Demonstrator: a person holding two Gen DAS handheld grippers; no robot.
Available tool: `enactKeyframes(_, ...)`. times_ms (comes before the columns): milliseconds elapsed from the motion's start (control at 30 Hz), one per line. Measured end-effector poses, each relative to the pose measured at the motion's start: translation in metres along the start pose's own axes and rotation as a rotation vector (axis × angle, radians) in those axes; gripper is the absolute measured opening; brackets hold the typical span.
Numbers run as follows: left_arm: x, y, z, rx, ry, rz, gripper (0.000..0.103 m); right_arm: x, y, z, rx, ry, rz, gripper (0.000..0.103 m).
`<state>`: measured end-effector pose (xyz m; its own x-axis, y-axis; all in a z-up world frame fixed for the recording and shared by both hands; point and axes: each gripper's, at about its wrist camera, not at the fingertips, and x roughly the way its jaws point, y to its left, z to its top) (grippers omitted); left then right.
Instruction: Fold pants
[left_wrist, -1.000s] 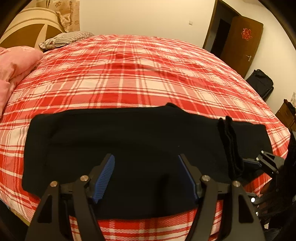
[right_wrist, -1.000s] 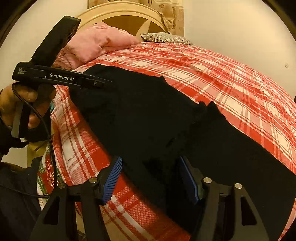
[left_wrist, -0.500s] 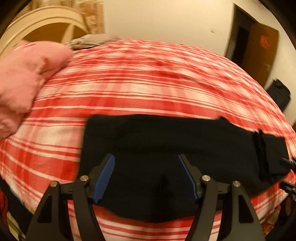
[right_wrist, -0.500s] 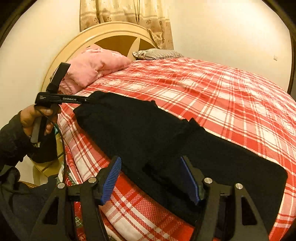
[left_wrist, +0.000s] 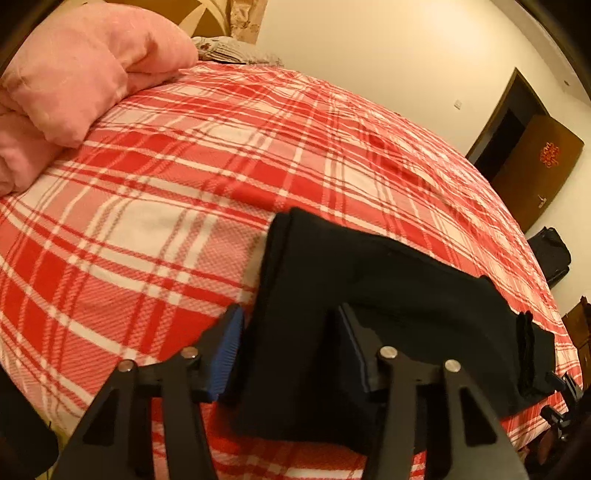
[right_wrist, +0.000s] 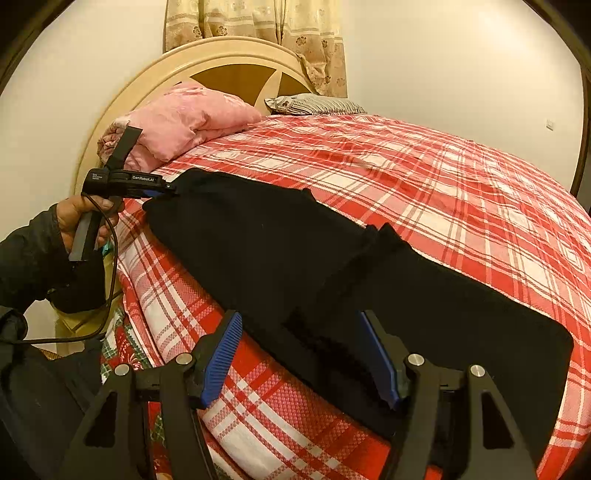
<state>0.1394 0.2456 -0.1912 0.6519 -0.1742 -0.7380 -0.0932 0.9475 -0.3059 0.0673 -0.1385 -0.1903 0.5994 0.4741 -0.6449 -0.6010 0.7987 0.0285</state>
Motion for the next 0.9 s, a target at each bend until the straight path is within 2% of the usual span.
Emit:
enactKeyframes(133,0.002,-0.001,-0.001,0.006,-0.01,-0.005,0.055,0.002,0.0,-0.002,0.003,0.001,-0.002,0.067)
enactKeyframes(200,0.001,-0.001,-0.001,0.018,-0.011,-0.012,0.051,0.001,0.0,-0.003,0.005,-0.001,0.0,0.067)
enactKeyframes(267,0.002,0.0,-0.001,0.02,-0.004,-0.03,0.04,-0.001,0.001,-0.002,0.002,-0.008,-0.004,0.067)
enactKeyframes(300,0.001,-0.001,0.0,0.018,0.002,-0.053,0.024,-0.001,0.001,-0.002,0.002,-0.01,-0.006,0.067)
enactKeyframes(333,0.0,-0.004,0.001,0.015,0.014,-0.077,0.022,-0.003,0.0,-0.002,0.003,-0.013,-0.009,0.067)
enactKeyframes(433,-0.005,-0.014,0.003,0.049,0.015,-0.039,0.021,-0.007,-0.002,0.0,0.013,-0.022,-0.023,0.067)
enactKeyframes(567,-0.021,-0.021,0.006,0.036,0.011,-0.049,0.021,-0.015,-0.009,0.001,0.022,-0.025,-0.065,0.067)
enactKeyframes(700,-0.049,-0.038,0.013,0.054,-0.025,-0.12,0.021,-0.029,-0.02,0.003,0.044,-0.036,-0.111,0.067)
enactKeyframes(900,-0.086,-0.093,0.02,0.129,-0.069,-0.251,0.021,-0.059,-0.046,0.003,0.112,-0.067,-0.182,0.067)
